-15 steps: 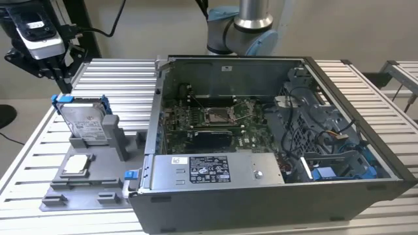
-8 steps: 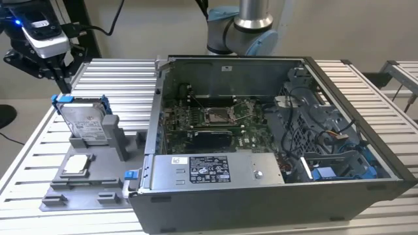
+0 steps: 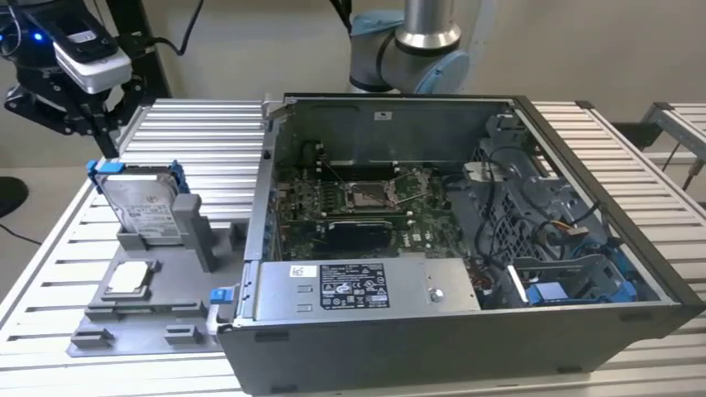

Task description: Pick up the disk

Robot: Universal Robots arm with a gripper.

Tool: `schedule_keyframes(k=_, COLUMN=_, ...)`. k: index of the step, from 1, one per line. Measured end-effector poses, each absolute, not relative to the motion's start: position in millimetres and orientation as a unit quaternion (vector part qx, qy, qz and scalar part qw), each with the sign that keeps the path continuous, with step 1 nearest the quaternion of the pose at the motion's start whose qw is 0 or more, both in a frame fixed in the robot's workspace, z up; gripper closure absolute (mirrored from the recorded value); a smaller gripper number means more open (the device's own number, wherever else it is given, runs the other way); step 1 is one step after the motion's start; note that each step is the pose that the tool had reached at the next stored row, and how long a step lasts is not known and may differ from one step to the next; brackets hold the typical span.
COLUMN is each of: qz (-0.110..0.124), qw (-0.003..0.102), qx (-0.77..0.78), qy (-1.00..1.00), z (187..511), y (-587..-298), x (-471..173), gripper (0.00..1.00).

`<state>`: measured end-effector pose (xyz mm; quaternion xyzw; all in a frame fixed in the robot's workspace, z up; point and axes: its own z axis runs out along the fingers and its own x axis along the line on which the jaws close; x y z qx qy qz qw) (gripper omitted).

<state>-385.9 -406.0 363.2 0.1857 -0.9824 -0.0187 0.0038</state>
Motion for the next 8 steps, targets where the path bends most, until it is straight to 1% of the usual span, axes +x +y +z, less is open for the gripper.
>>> schedule_keyframes(k=8, qz=-0.018, qw=0.005, qx=0.257, qy=-0.966, z=363.2, y=-406.0, x=-386.0, gripper=1.0)
